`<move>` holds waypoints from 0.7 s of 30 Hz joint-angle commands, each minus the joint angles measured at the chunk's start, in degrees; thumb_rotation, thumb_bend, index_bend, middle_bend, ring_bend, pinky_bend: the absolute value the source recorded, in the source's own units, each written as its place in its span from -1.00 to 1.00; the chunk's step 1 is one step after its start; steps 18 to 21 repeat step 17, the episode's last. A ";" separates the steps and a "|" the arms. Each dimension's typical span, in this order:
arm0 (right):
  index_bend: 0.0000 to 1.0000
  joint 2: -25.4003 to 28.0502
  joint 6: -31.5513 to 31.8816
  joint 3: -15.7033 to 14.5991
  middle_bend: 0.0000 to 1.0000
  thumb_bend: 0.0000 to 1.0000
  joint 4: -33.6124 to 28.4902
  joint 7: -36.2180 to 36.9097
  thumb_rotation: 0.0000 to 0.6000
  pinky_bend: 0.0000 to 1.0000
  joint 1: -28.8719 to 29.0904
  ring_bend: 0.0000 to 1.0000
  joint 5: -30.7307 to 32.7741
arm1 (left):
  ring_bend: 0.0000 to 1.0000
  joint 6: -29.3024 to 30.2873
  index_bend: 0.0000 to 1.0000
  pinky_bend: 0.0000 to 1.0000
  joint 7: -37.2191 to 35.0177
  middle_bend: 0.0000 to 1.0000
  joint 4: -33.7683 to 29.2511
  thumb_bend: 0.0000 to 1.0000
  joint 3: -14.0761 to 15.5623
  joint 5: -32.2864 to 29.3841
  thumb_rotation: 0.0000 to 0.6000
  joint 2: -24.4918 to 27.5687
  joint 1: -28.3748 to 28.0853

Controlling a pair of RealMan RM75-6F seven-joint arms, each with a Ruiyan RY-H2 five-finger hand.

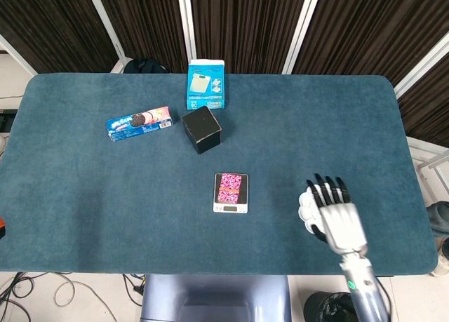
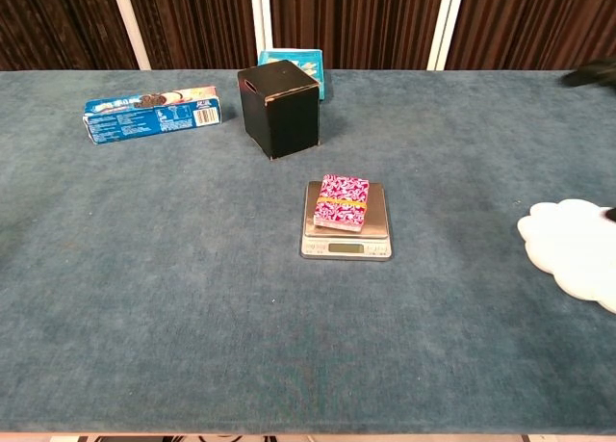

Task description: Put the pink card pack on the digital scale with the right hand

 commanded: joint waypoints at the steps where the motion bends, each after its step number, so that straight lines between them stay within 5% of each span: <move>1: -1.00 4.47 5.34 -4.81 -0.96 -0.44 5.11 8.58 1.00 -1.00 -7.57 -1.00 -7.75 | -1.00 0.12 -0.83 -1.00 0.03 -1.00 -0.05 0.33 -0.15 -0.20 1.00 -0.08 0.05; 12: -1.00 5.01 8.07 -1.97 -0.96 -0.44 11.07 13.90 1.00 -1.00 -16.21 -1.00 -12.06 | -1.00 0.02 -0.83 -1.00 -0.62 -1.00 -0.19 0.33 -0.44 -0.89 1.00 0.25 0.25; 21: -1.00 5.13 7.23 1.38 -0.97 -0.44 12.31 15.28 1.00 -1.00 -17.75 -1.00 -11.85 | -1.00 -0.12 -0.83 -1.00 -0.61 -1.00 -0.07 0.33 -0.46 -0.95 1.00 0.23 0.20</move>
